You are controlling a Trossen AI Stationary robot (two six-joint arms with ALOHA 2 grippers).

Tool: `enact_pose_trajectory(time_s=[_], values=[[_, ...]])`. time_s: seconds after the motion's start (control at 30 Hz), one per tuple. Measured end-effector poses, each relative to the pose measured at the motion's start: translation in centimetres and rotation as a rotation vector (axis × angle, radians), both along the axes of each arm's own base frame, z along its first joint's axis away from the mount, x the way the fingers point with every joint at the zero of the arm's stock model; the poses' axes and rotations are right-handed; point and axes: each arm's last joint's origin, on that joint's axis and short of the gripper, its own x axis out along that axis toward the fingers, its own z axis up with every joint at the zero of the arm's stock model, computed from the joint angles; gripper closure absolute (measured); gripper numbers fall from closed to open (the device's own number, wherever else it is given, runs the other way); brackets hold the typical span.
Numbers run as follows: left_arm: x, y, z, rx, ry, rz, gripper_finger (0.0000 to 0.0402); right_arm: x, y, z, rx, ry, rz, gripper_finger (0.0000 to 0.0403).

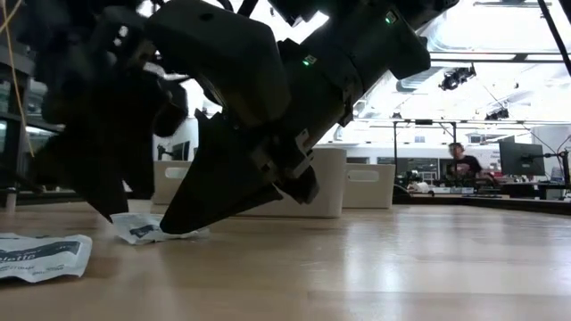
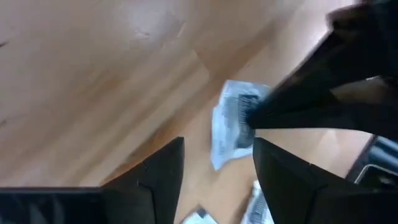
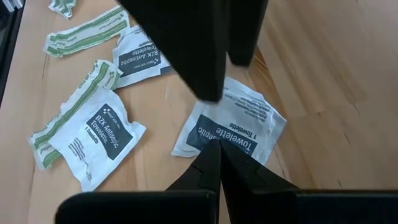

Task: Pick & Place First Aid Supplies
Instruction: Put the towelette pack into the right bin

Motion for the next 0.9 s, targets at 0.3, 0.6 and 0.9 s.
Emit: enact_pose_trajectory(time_s=[0.3,0.6,0.9], values=[[1.3,0.8,-1.5,-0.088,0.011,-0.113,0.0218,0.0,0.1,0.0,0.028,0.003,-0.016,0.0403],[1.7,0.5,-1.4,-0.108,-0.033,-0.132,0.0278,-0.1,0.1,0.0,0.040,0.009,-0.005,0.0403],[1.7,0.5,-1.5,-0.102,-0.046,-0.134,0.0394,-0.1,0.1,0.0,0.041,0.008,-0.003,0.0403]])
